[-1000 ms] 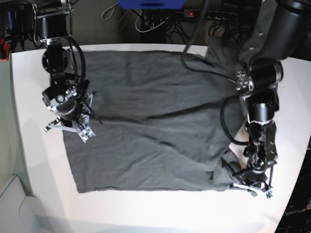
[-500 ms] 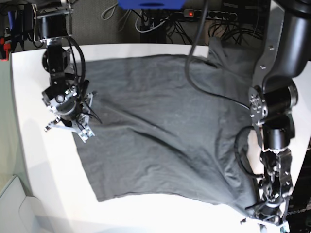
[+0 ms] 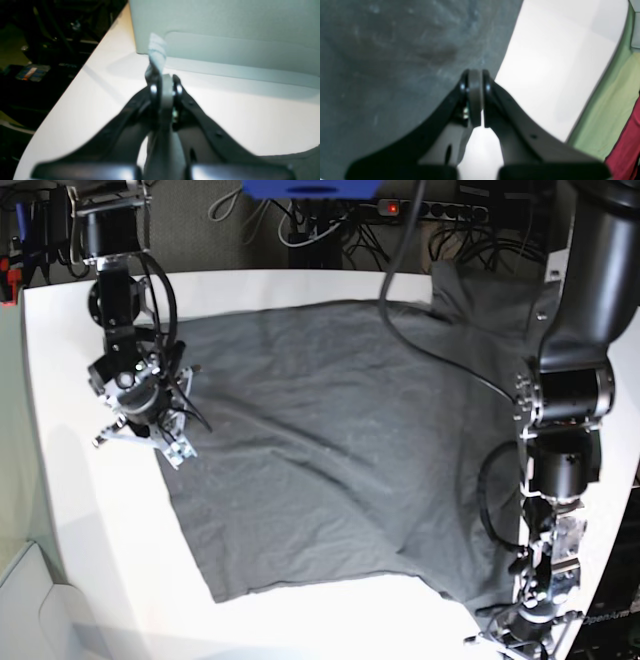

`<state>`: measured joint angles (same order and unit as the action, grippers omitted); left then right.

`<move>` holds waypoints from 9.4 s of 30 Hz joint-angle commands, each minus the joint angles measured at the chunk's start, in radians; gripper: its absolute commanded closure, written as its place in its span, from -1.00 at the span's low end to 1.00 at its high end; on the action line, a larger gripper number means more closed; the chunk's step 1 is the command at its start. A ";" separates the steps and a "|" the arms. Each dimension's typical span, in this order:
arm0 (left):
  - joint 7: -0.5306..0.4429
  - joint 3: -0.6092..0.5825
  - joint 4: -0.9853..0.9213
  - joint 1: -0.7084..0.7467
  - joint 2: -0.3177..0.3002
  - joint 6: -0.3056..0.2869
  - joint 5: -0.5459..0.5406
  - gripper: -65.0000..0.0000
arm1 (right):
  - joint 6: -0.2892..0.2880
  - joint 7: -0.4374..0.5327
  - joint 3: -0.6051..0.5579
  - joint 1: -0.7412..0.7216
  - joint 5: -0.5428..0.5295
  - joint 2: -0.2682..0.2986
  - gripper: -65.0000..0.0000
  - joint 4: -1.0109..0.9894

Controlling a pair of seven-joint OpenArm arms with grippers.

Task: Layout the t-shirt on the table in an organized manner, then fold the t-shirt properly
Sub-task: 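Drag the left gripper along the shirt side toward the hem, then release the shirt with the left gripper and pull the right gripper outward, then move the right gripper to the shirt's collar and grasp it, then lift the collar with the right gripper while the left gripper approaches, then move the left gripper to the shirt's side edge and grasp it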

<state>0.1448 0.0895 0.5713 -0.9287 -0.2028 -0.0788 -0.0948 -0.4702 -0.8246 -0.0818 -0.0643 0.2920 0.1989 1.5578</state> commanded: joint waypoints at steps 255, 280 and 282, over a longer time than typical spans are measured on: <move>-0.024 -0.018 0.405 0.652 -0.461 -0.183 0.031 -0.66 | 0.304 0.107 -0.626 -0.173 -0.299 -0.356 0.16 -0.251; -0.023 -0.132 0.433 0.593 -0.541 -0.184 0.042 -0.66 | 0.305 0.073 -0.689 -0.036 -0.299 -0.356 0.16 -0.104; -0.021 -0.135 0.424 0.593 -0.554 -0.184 0.042 -0.66 | 0.307 0.087 -0.688 -0.029 -0.299 -0.356 0.16 -0.107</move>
<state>0.1478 -0.0528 0.9836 -0.3130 -0.7288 -0.2752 -0.0498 -0.1783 -0.7666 -0.7708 -0.0715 0.0101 -0.1413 1.4330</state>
